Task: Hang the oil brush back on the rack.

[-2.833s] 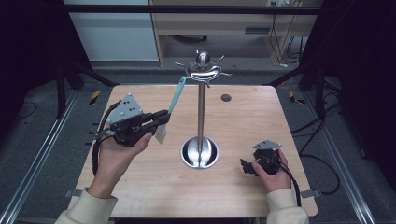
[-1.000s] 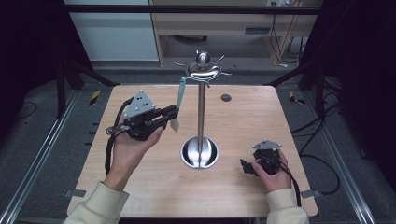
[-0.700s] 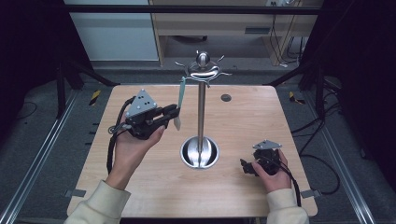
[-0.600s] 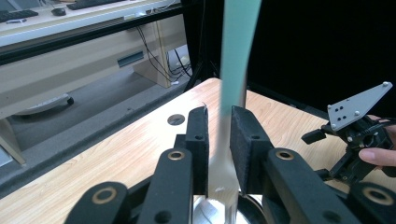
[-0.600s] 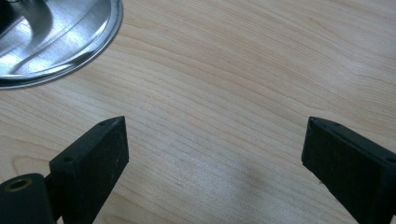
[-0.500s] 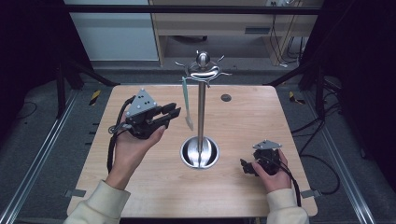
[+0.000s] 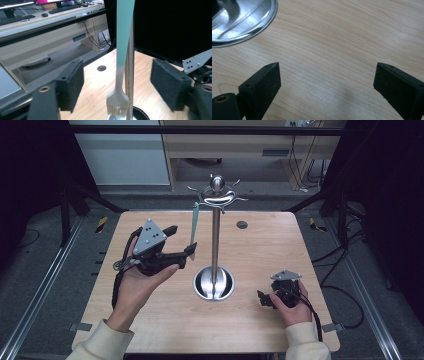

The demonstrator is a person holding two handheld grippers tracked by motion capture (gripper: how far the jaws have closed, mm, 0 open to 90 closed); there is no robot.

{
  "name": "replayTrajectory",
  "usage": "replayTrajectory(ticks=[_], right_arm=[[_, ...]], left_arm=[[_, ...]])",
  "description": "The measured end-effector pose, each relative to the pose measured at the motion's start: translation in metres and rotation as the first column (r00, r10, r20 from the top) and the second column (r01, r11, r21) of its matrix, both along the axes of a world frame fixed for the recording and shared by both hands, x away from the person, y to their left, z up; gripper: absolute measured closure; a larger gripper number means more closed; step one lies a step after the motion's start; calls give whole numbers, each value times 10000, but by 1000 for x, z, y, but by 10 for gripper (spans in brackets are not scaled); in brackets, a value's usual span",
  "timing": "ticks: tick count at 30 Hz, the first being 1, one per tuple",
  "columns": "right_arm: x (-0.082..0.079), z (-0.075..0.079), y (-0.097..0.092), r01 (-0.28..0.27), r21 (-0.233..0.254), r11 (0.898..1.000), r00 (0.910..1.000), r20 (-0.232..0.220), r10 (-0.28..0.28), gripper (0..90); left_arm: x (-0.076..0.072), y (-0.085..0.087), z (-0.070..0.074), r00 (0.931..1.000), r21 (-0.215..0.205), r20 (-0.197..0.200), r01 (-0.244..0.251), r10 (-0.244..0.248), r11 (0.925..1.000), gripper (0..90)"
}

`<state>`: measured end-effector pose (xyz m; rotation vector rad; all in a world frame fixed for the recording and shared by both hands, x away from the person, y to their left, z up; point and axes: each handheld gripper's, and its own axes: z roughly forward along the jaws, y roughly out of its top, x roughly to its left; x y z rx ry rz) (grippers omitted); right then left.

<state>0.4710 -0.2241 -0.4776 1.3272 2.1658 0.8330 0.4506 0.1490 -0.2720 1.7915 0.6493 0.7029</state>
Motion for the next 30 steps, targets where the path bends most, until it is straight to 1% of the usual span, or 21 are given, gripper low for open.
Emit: replayTrajectory(ticks=[6,10,12,15,20,24,26,30], right_arm=[[0,0,0,-9,-14,10000,10000,7,9,80],[0,0,0,-18,-32,10000,10000,15,18,80],[0,0,0,-28,-19,10000,10000,17,28,80],[0,0,0,-25,-15,10000,10000,21,25,79],[0,0,0,-24,-3,10000,10000,11,24,80],[0,0,0,-16,-29,10000,10000,-27,16,79],[-1,0,-1,-15,-53,10000,10000,36,15,80],[-1,0,-1,17,-44,10000,10000,9,-17,79]], left_arm=[[-2,-1,-1,9999,95,-114,25,-24,10000,160],[-6,-1,-1,10000,54,-60,-21,22,10000,117],[-9,-2,-2,10000,49,-72,37,-36,10000,99],[-14,-1,-4,9999,112,-78,104,-103,9999,83],[-23,0,-6,9999,-36,-112,110,-110,9999,59],[-31,2,-8,9999,13,-66,104,-104,9999,47],[-36,4,-11,9999,88,-84,137,-137,9999,45],[-44,7,-20,9996,226,-173,225,-221,9995,41]])
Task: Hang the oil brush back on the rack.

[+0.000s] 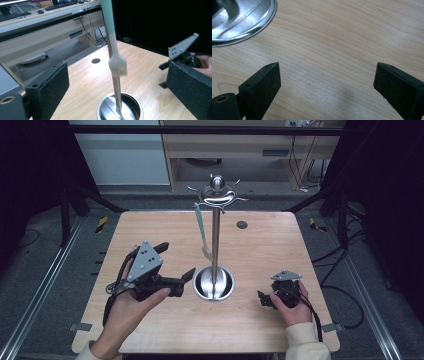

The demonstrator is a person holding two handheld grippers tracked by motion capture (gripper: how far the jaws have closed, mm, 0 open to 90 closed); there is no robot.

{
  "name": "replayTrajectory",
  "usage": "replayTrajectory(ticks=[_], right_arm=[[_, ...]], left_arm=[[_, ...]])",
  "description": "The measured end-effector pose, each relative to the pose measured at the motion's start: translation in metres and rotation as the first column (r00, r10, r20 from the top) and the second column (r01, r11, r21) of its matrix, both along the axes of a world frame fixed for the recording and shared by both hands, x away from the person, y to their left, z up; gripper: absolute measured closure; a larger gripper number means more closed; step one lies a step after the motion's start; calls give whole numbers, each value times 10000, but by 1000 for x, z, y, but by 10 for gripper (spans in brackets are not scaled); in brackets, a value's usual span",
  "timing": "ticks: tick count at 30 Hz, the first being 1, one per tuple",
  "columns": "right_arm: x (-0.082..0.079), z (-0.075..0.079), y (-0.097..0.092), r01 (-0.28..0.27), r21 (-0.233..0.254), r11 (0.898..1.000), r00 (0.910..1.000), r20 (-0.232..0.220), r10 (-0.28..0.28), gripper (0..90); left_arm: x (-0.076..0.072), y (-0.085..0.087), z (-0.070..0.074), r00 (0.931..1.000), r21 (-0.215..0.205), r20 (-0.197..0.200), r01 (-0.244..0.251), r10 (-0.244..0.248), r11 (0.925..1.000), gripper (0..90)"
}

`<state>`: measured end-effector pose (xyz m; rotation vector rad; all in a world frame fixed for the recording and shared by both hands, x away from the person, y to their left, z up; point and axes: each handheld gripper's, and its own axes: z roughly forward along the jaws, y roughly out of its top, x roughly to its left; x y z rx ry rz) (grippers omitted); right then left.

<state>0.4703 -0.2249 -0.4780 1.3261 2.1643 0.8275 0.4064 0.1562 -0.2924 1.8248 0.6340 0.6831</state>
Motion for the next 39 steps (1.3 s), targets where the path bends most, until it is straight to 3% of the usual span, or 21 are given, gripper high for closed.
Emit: replayTrajectory(ticks=[10,13,19,21,24,27,29,32,39], right_arm=[[-1,0,0,43,58,10000,10000,-46,-43,80],[-1,0,0,79,53,10000,10000,-31,-78,79],[-1,0,-2,133,86,9999,9999,29,-133,78],[-1,0,-2,134,86,9999,9999,31,-135,77],[-1,0,-1,149,74,9999,9999,25,-149,77],[-1,0,-2,135,36,9999,9999,33,-135,77],[-1,0,-1,144,57,9999,9999,9,-144,77],[-1,-1,-1,141,56,9999,9999,14,-141,77],[-1,-1,-1,135,5,9999,9999,-24,-135,77]], left_arm=[[-16,10,-33,9990,310,-457,4,10,9995,41],[-15,15,-45,9967,312,-794,-149,173,9994,41],[-7,28,-69,9925,706,-1074,-517,592,9962,38],[-3,33,-75,9925,921,-947,-687,774,9934,36],[2,39,-85,9879,1011,-1216,-846,967,9913,36],[7,46,-94,9876,1313,-1047,-1027,1168,9860,36],[11,50,-100,9834,1314,-1261,-1140,1307,9848,36],[17,56,-108,9809,1531,-1246,-1297,1494,9797,36],[30,71,-123,9691,1394,-1670,-1590,1815,9774,38]])
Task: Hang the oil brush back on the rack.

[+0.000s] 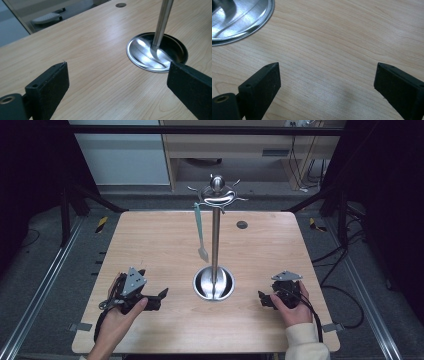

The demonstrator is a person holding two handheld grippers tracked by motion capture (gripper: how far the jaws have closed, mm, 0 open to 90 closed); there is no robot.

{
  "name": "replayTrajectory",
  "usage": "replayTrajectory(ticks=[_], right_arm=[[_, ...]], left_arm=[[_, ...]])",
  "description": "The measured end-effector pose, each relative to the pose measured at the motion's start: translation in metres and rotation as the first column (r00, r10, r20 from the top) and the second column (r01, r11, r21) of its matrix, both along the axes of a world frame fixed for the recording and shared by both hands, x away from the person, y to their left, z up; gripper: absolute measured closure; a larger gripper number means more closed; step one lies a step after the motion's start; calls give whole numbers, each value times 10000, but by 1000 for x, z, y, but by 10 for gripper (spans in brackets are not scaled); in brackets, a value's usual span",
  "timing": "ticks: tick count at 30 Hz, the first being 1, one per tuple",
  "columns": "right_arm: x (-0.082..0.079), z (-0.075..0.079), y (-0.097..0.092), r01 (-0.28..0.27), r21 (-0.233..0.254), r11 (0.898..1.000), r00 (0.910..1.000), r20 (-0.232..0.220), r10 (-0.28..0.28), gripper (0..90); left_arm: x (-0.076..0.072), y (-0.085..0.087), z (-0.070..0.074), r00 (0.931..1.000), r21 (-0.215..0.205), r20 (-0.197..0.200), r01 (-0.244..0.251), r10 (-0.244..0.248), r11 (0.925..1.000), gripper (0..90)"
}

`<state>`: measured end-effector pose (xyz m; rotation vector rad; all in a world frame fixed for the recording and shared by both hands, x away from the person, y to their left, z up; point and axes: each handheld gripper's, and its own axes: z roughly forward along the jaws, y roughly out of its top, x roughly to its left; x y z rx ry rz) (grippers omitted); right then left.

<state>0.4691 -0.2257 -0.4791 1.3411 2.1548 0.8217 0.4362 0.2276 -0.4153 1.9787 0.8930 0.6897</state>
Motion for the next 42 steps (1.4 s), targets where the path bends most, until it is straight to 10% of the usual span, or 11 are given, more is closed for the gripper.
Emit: replayTrajectory(ticks=[26,42], right_arm=[[0,-1,0,-12,-75,10000,10000,-5,12,77],[0,-1,1,10,-66,10000,10000,-21,-10,77]], left_arm=[[50,49,-49,9856,-189,-1013,-1382,1356,9902,53],[56,77,-63,9750,156,-1076,-1941,1946,9809,60]])
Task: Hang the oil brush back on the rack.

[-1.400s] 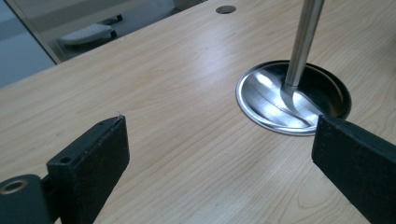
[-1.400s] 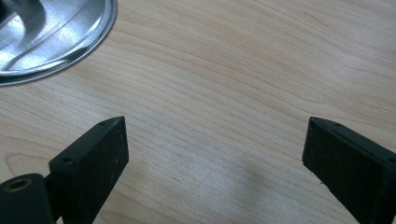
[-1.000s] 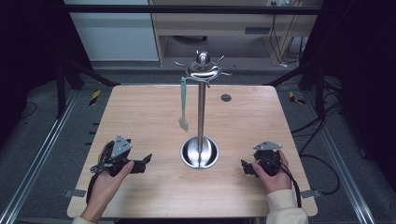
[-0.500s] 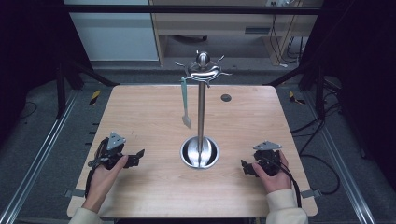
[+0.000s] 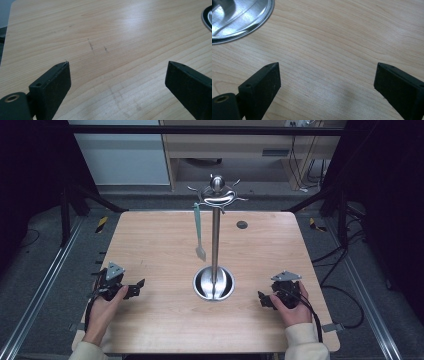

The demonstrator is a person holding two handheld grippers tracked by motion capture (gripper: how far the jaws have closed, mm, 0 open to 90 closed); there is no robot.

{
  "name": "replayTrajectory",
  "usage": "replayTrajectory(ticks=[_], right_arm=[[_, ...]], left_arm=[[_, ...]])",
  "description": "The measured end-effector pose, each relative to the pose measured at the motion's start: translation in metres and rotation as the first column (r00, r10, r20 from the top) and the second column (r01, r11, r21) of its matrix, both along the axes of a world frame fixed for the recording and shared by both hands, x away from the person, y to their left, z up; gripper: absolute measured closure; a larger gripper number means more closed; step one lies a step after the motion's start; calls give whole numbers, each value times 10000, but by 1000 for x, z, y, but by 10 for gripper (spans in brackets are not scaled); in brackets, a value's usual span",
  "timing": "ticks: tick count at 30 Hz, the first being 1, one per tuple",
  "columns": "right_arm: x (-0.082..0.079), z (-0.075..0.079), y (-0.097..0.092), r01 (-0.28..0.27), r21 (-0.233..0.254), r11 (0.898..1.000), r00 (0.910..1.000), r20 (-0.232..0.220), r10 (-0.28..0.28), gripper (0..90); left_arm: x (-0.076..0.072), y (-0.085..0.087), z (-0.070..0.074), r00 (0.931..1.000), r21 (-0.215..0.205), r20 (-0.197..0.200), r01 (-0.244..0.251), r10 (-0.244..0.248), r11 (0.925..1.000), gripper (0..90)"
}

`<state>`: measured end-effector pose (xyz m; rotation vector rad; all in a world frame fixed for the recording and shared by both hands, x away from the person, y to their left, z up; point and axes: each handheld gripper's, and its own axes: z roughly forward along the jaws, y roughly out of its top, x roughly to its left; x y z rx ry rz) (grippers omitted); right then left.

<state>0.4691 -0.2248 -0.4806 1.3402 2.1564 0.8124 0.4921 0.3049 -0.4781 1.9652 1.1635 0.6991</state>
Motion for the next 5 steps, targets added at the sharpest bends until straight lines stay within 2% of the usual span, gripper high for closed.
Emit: replayTrajectory(ticks=[5], right_arm=[[0,1,0,-61,62,10000,10000,-3,61,77]], left_arm=[[-3,-4,-3,9996,353,-137,265,-261,9990,57]])
